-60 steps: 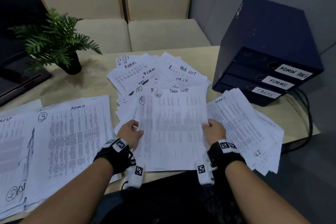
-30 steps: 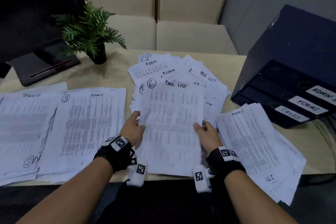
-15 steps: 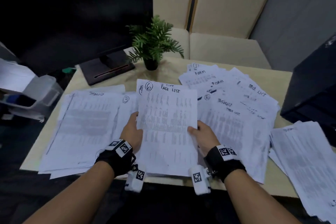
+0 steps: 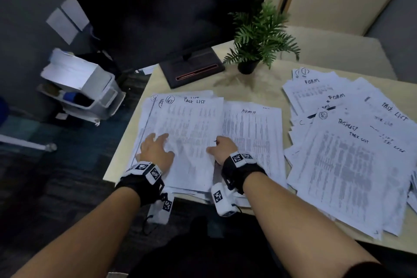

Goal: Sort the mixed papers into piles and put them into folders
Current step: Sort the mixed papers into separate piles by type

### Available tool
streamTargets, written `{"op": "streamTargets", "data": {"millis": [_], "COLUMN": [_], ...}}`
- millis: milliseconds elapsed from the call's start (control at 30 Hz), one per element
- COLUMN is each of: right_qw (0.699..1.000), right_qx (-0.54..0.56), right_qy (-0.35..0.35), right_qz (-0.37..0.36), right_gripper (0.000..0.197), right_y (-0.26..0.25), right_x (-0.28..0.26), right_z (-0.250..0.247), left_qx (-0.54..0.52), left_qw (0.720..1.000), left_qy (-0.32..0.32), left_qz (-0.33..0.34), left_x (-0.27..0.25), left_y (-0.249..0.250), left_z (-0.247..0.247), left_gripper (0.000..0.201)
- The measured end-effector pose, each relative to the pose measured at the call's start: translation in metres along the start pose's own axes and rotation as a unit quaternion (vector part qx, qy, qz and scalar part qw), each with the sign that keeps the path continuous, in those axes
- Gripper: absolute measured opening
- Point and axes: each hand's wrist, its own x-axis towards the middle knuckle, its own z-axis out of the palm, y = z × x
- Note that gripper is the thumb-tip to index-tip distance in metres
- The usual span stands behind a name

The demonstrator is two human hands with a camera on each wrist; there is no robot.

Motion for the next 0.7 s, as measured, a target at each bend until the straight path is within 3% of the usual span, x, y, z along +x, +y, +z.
{"op": "streamTargets", "data": {"millis": [100, 233, 467, 700], "right_qw": [1.000, 1.000, 0.993, 0.977], "right_qx": [-0.029, -0.009, 0.022, 0.058], "right_qy": [-0.004, 0.020, 0.113, 0.188], "right_qz": [0.001, 0.018, 0.026, 0.082], "right_gripper": [0.031, 0.031, 0.025, 0.022], "right_y": [-0.007, -0.003, 0.050, 0.155], "right_x": [-0.003, -0.013, -0.037, -0.075], "right_z": [0.014, 0.000, -0.091, -0.198], "left_qx": [0.053, 0.054, -0.047, -0.034], "left_qw": [0.996, 0.998, 0.985, 0.954], "left_qy": [-0.070, -0.042, -0.072, -0.156], "left_qz": [-0.010, -0.003, 0.152, 0.252], "left_x": [-0.004, -0.013, -0.036, -0.079], "left_y": [-0.009, 0.009, 0.126, 0.235], "left_z": [0.010, 0.010, 0.026, 0.093], "left_gripper": [0.060, 0.055, 0.049, 0.046]}}
